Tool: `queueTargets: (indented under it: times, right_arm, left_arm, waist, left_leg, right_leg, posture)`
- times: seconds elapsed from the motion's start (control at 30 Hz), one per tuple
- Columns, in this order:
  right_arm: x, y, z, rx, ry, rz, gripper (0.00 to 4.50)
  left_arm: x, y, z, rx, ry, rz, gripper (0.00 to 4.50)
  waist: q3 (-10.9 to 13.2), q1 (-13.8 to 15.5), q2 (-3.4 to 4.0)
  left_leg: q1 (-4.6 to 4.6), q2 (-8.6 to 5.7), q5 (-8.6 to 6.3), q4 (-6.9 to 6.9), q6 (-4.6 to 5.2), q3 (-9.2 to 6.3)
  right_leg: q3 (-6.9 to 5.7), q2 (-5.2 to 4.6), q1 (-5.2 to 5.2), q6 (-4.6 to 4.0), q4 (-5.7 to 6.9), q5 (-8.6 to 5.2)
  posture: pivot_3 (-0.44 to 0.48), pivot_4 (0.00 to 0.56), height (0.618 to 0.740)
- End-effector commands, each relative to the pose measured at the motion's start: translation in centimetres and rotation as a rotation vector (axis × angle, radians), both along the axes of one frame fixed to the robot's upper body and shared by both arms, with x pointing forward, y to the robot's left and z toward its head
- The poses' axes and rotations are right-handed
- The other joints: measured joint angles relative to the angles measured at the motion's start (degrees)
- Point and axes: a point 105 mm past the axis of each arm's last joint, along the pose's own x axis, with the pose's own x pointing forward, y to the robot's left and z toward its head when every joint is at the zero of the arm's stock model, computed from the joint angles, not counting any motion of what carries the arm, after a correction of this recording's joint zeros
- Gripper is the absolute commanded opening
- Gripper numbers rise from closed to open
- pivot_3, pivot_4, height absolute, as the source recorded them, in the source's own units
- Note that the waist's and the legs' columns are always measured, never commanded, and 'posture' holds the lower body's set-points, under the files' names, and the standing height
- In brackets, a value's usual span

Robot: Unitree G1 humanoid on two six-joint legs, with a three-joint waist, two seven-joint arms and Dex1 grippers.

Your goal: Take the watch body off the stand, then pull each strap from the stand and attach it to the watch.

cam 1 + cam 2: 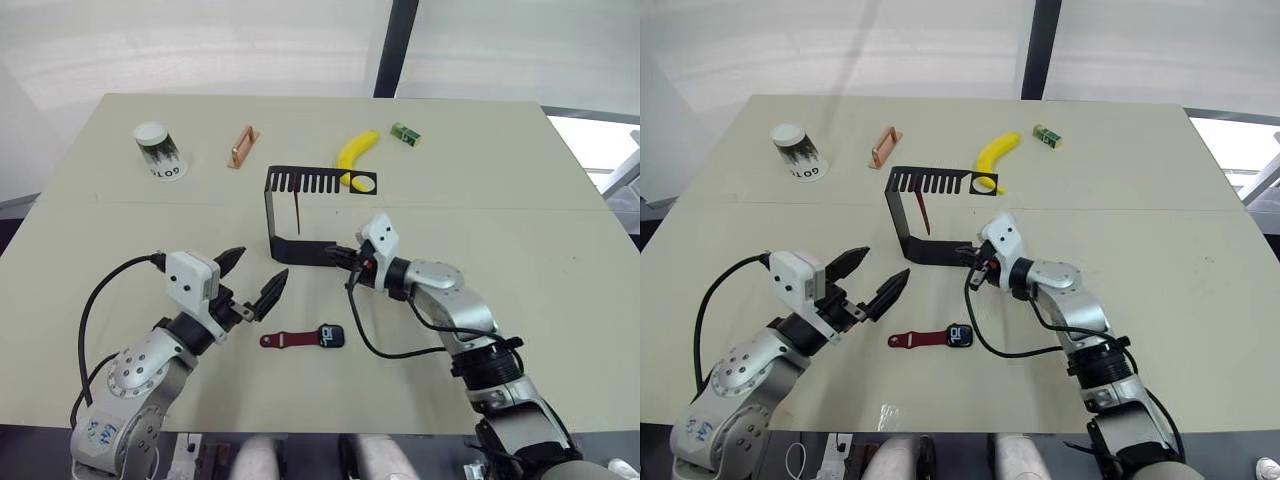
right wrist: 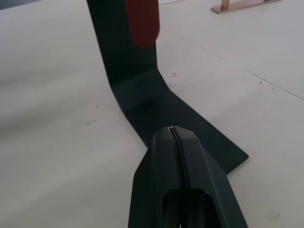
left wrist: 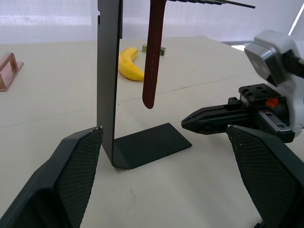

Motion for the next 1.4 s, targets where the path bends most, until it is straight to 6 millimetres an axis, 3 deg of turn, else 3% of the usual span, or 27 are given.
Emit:
queueTargets:
  times: [0.03,0.2,0.37,0.53,0.83,0.97,1.1,1.4]
  right_arm:
    - [1.1,0.8,1.3,0.005,-0.059,-0.021,0.02]
    - [2.0,1.2,0.5,-0.039,-0.045,-0.037,0.02]
    - [2.2,0.6,-3.3,-0.156,0.069,-0.092,0.02]
    - [2.1,0.4,-3.4,-0.15,0.093,-0.098,0.02]
    - [2.1,0.2,-3.6,-0.157,0.092,-0.111,0.02]
    - [2.1,0.0,-3.9,-0.165,0.094,-0.121,0.02]
    - [2.1,-0.3,-4.1,-0.17,0.101,-0.13,0.02]
    - [2.6,-0.6,-3.9,-0.183,0.101,-0.133,0.02]
  left_arm:
    - [-0.6,-0.4,0.7,0.007,-0.039,-0.023,4.5]
    - [-0.9,-0.5,0.3,0.025,-0.024,-0.05,4.5]
    - [-0.8,-1.0,0.6,0.026,-0.039,-0.053,4.5]
    - [0.5,-2.0,1.5,0.005,-0.082,-0.008,4.5]
    - [4.0,-2.9,1.4,-0.009,-0.119,0.154,4.5]
    - [4.0,-4.2,1.3,-0.03,-0.116,0.101,4.5]
    - [4.0,-4.2,1.6,-0.031,-0.135,0.122,4.5]
    - [0.8,-3.0,1.7,-0.027,-0.121,0.067,4.5]
  waist:
    - [0.0,0.0,0.0]
    - [0.0,-0.2,0.0]
    - [0.0,-0.8,-0.02]
    - [-0.2,-0.9,-0.15]
    - [-0.3,-0.9,-0.2]
    - [-0.3,-0.9,-0.21]
    - [-0.3,-0.9,-0.21]
    - [-0.3,-0.9,-0.21]
  left_leg:
    - [0.0,0.0,0.0,0.01,0.0,0.0]
    - [0.0,0.0,0.0,0.0,-0.01,-0.01]
    - [0.01,0.0,0.0,0.0,-0.01,-0.01]
    - [0.05,0.0,0.0,0.0,-0.01,-0.04]
    - [0.07,0.0,0.01,0.0,-0.01,-0.04]
    - [0.07,0.01,0.01,-0.02,-0.02,-0.03]
    - [0.08,0.0,0.01,-0.01,-0.02,-0.03]
    - [0.12,0.01,0.02,-0.06,-0.03,-0.03]
  right_leg:
    - [0.0,0.0,0.0,0.0,0.0,0.0]
    - [-0.01,-0.01,0.0,0.0,0.02,0.0]
    - [-0.01,-0.02,0.01,0.0,0.03,0.0]
    - [-0.03,-0.01,0.08,0.0,0.06,0.0]
    - [-0.04,0.0,0.08,0.0,0.06,0.0]
    - [-0.04,-0.02,0.07,0.0,0.08,0.0]
    - [-0.04,-0.02,0.08,0.0,0.08,0.0]
    - [-0.04,-0.02,0.1,0.0,0.06,0.0]
  posture:
    - [0.0,0.15,0.74]
    - [0.0,0.15,0.74]
    - [0.0,0.15,0.74]
    - [0.0,0.15,0.74]
    - [0.0,0.15,0.74]
    - [0.0,0.15,0.74]
    - [0.0,0.15,0.74]
    - [0.0,0.15,0.74]
